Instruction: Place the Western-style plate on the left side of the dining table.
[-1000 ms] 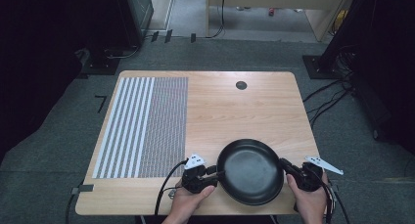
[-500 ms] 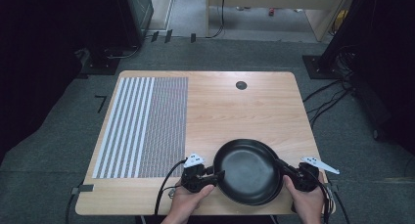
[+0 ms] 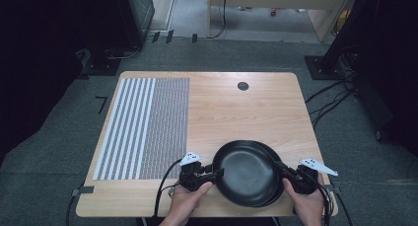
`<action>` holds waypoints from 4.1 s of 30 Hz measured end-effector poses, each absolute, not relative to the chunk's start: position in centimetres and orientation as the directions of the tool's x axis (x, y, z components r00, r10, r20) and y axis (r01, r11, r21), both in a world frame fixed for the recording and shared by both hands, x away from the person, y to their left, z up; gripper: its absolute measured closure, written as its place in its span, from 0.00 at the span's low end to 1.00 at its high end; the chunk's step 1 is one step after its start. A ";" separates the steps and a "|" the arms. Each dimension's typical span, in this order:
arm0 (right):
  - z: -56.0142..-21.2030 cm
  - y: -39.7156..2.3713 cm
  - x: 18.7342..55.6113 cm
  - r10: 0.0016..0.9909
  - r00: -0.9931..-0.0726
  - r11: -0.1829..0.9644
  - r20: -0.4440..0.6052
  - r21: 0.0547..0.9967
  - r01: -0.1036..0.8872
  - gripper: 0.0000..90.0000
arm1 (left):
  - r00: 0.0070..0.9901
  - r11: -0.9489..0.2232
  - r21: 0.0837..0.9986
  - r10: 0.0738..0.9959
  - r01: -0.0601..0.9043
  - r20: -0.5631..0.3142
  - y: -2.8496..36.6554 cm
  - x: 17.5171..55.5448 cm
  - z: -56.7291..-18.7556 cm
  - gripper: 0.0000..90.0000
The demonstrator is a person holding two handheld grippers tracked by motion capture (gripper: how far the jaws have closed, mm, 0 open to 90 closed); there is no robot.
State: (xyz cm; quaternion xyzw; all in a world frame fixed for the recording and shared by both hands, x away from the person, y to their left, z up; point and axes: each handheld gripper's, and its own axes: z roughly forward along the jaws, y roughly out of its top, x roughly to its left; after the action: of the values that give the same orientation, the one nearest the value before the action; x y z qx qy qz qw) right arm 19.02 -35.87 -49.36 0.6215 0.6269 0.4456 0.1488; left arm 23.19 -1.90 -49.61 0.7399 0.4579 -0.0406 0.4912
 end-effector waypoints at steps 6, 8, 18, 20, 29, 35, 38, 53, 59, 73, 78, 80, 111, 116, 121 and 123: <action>-49.4 -36.0 19.0 0.905 -0.177 -0.187 0.386 0.737 0.649 0.95 | 0.579 -0.110 0.701 0.659 0.705 -0.479 -2.1 23.0 -49.6 0.70; -49.4 -36.1 19.0 0.901 -0.175 -0.196 0.397 0.734 0.651 0.96 | 0.579 -0.113 0.701 0.662 0.704 -0.475 -2.1 22.9 -49.5 0.70; -49.5 -35.9 19.0 0.894 -0.180 -0.202 0.409 0.730 0.653 0.95 | 0.575 -0.107 0.704 0.668 0.702 -0.472 -1.9 22.6 -49.0 0.71; -49.6 -35.9 19.0 0.894 -0.185 -0.198 0.407 0.732 0.652 0.95 | 0.574 -0.105 0.705 0.669 0.702 -0.472 -1.8 22.5 -48.8 0.72; -49.7 -35.4 19.0 0.888 -0.205 -0.184 0.412 0.726 0.662 0.95 | 0.564 -0.090 0.701 0.670 0.707 -0.483 -1.1 22.3 -48.1 0.71; -49.7 -35.3 19.1 0.879 -0.218 -0.181 0.423 0.720 0.669 0.95 | 0.532 -0.064 0.692 0.690 0.720 -0.491 -0.7 22.6 -48.4 0.71; -49.7 -35.2 19.1 0.876 -0.218 -0.185 0.431 0.716 0.673 0.95 | 0.538 -0.067 0.696 0.689 0.715 -0.486 -0.7 22.6 -48.3 0.71; -50.5 -35.7 19.5 0.798 -0.182 -0.295 0.574 0.636 0.712 0.90 | 0.560 -0.088 0.719 0.695 0.689 -0.451 -0.6 22.7 -48.5 0.72; -50.8 -35.8 19.4 0.751 -0.163 -0.350 0.640 0.596 0.723 0.90 | 0.563 -0.089 0.722 0.694 0.687 -0.450 -0.5 22.8 -48.7 0.74; -50.3 -35.0 19.0 0.781 -0.152 -0.342 0.606 0.619 0.707 0.88 | 0.563 -0.077 0.715 0.676 0.695 -0.475 -0.1 23.1 -49.1 0.75; -50.3 -34.9 19.0 0.778 -0.152 -0.345 0.609 0.617 0.708 0.88 | 0.565 -0.077 0.715 0.674 0.695 -0.477 -0.1 23.1 -49.1 0.75; -50.3 -34.9 19.1 0.774 -0.152 -0.347 0.615 0.612 0.711 0.87 | 0.566 -0.078 0.715 0.673 0.695 -0.476 -0.1 23.1 -49.1 0.75; -50.7 -35.2 19.0 0.604 -0.070 -0.555 0.794 0.482 0.678 0.94 | 0.518 0.006 0.652 0.603 0.758 -0.607 0.8 23.9 -49.2 0.83; -50.1 -35.1 19.1 0.601 -0.075 -0.554 0.795 0.483 0.679 0.94 | 0.517 0.019 0.658 0.602 0.753 -0.609 1.0 24.0 -48.4 0.84; -49.4 -34.7 19.4 0.596 -0.080 -0.553 0.799 0.480 0.681 0.94 | 0.522 0.013 0.669 0.614 0.744 -0.592 1.3 23.8 -47.5 0.84; -49.2 -34.6 19.5 0.594 -0.082 -0.551 0.800 0.479 0.683 0.94 | 0.521 0.011 0.669 0.618 0.743 -0.589 1.5 23.8 -47.1 0.84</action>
State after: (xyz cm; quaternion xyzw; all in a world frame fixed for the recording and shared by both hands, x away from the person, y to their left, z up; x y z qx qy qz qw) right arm 19.45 -34.60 -49.25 0.6765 0.4722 0.5638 -0.0394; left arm 23.82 1.49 -47.14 0.7006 0.4857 -0.0604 0.5192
